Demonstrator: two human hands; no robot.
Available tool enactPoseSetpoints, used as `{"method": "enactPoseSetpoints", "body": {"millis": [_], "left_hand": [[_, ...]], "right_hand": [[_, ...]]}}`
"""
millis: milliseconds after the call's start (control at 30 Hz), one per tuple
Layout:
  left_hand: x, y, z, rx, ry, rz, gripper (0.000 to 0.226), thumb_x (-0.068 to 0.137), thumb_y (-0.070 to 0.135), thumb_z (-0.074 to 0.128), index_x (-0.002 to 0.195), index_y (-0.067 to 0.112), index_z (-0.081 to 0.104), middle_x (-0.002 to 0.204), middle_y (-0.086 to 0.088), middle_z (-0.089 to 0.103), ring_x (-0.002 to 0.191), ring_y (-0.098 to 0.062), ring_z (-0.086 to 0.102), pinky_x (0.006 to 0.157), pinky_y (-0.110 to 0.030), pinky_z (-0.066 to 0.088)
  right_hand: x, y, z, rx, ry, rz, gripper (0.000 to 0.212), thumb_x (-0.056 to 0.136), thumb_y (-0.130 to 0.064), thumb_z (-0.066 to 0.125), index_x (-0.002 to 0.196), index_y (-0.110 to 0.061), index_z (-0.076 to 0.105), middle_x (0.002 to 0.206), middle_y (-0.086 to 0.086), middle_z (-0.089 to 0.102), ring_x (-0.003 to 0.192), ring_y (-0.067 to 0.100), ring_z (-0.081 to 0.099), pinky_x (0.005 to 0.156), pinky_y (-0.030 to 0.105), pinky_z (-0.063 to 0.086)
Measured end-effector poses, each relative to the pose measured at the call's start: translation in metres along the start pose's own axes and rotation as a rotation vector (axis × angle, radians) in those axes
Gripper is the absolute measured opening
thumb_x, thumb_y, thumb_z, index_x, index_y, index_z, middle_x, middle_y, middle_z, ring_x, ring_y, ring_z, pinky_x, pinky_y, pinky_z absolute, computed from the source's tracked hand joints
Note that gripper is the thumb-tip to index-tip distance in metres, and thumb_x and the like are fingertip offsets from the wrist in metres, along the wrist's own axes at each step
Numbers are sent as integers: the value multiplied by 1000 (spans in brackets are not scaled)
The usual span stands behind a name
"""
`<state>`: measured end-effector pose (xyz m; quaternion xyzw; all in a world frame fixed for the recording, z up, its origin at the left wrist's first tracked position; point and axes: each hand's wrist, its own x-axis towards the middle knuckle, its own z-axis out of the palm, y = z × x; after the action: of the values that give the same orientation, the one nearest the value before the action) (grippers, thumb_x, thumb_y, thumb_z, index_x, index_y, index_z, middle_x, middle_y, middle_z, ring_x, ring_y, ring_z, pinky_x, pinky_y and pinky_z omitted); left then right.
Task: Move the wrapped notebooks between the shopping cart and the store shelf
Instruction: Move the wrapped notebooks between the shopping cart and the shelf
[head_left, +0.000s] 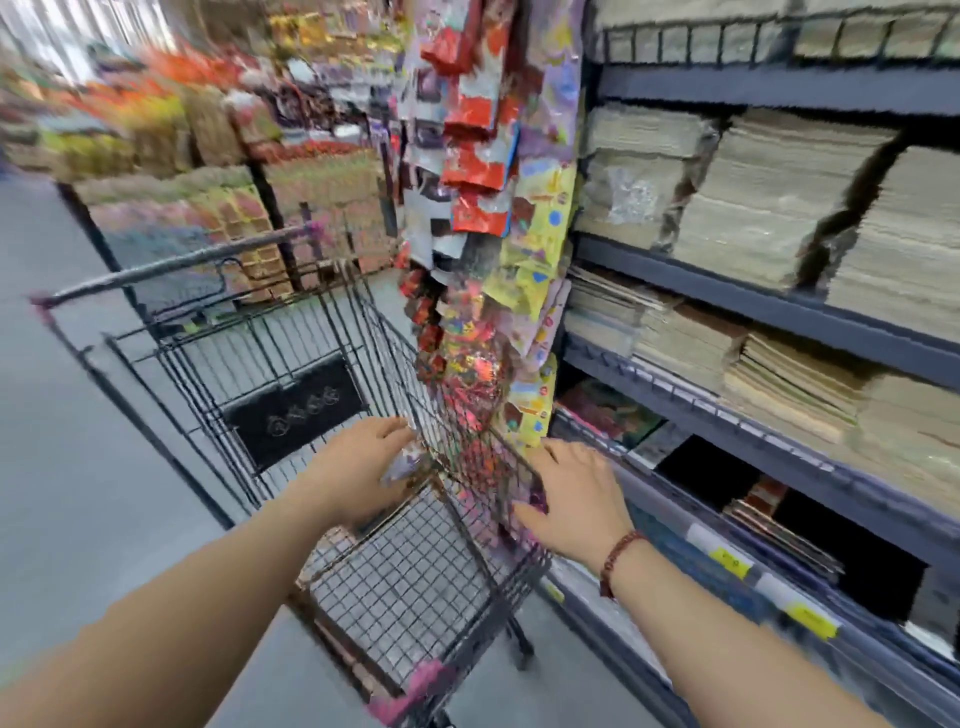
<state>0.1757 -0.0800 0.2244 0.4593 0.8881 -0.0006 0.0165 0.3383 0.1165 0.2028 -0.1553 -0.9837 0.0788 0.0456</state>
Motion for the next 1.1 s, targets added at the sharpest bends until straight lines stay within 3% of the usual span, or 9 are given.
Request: {"method": "enactPoseSetpoints", "body": {"millis": [167,367,567,767,1100], "left_hand": [[-52,-60,-12,-12,29,-24,62,87,41,51,144,21,36,147,-2,40,133,-20,38,106,-35,39],[-102,-129,-19,-54,71,-42,61,86,41,52,143,22,38,147,1,41,135,-18,36,113,-34,31],[-115,-178,-15,-59,102,-40,63,88,42,54,144,21,36,148,0,40,134,-19,37,109,-31,32],[-80,-217,2,-78,74,-47,63,88,43,54,144,21,36,148,-1,40,134,-19,37,111,-32,33],[49,-260,36,-30,-82,2,62,88,43,55,143,20,37,147,-2,40,132,-21,38,106,-37,39]], "right_hand": [[11,-78,3,-8,8,-16,61,86,-50,49,138,-21,37,139,3,42,132,25,33,108,40,26],[28,-157,16,-73,-52,-21,63,86,-53,47,139,-20,35,141,3,40,132,24,33,110,39,28],[53,-195,34,-96,-91,-26,63,85,-52,47,139,-20,36,138,3,45,126,22,40,104,38,36],[102,-203,65,-82,-123,-30,62,85,-51,49,137,-21,37,134,2,46,124,22,41,102,38,37],[193,-174,125,64,-176,111,64,82,-52,50,137,-20,39,129,4,50,119,24,45,98,40,44]]}}
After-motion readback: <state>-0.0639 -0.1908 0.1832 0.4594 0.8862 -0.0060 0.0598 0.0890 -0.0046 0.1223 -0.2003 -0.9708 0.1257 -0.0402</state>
